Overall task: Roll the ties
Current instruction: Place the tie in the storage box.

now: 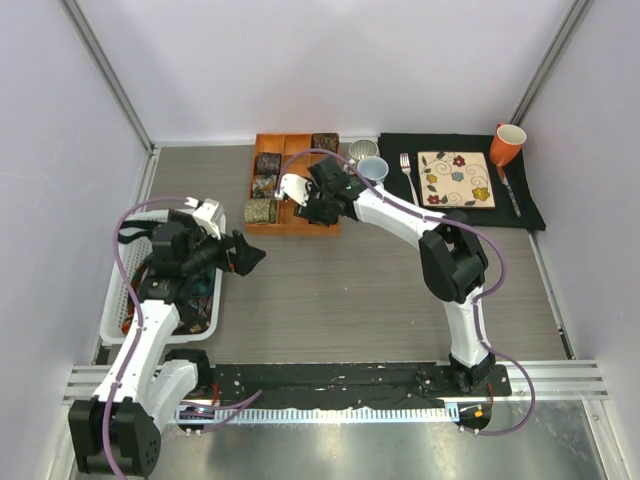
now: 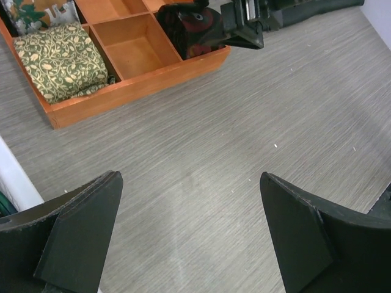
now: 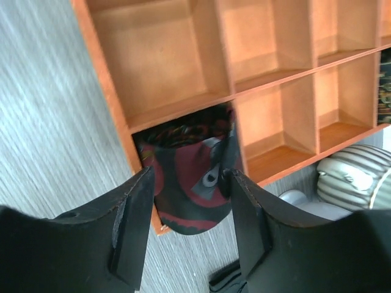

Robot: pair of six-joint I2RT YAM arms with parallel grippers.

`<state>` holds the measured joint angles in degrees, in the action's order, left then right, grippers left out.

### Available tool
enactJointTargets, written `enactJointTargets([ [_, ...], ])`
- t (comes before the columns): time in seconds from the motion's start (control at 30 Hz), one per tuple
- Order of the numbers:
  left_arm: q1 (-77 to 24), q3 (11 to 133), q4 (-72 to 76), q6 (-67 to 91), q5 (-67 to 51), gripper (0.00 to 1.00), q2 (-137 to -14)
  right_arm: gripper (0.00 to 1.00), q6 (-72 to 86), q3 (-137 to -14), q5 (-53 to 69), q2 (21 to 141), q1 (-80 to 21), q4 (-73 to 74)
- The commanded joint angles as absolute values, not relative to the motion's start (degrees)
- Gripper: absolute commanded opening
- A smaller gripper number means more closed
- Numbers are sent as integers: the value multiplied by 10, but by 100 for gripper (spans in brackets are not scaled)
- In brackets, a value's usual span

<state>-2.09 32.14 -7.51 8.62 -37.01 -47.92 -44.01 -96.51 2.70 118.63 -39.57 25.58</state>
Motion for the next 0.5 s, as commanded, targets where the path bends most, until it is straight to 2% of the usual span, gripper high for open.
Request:
enactJointTargets([
  [0.0, -17, 369, -9, 65, -409, 100, -521, 57, -380, -998, 33, 1129, -396, 207],
  [0.07, -18, 381, 17, 67, -420, 99, -560, 57, -359, -993, 39, 1107, -396, 204],
  [0.2, -20, 427, 41, 68, -453, 91, -640, 57, -310, -976, 40, 1067, -393, 188],
  [0.3, -36, 452, 69, 50, -473, 85, -692, 57, -217, -940, 56, 1019, -372, 159],
  [0.43, -64, 491, 82, 5, -504, 81, -753, 54, -100, -834, 110, 949, -324, 106],
  [0.47, -69, 496, 86, 2, -512, 80, -765, 51, -66, -810, 123, 934, -316, 90],
])
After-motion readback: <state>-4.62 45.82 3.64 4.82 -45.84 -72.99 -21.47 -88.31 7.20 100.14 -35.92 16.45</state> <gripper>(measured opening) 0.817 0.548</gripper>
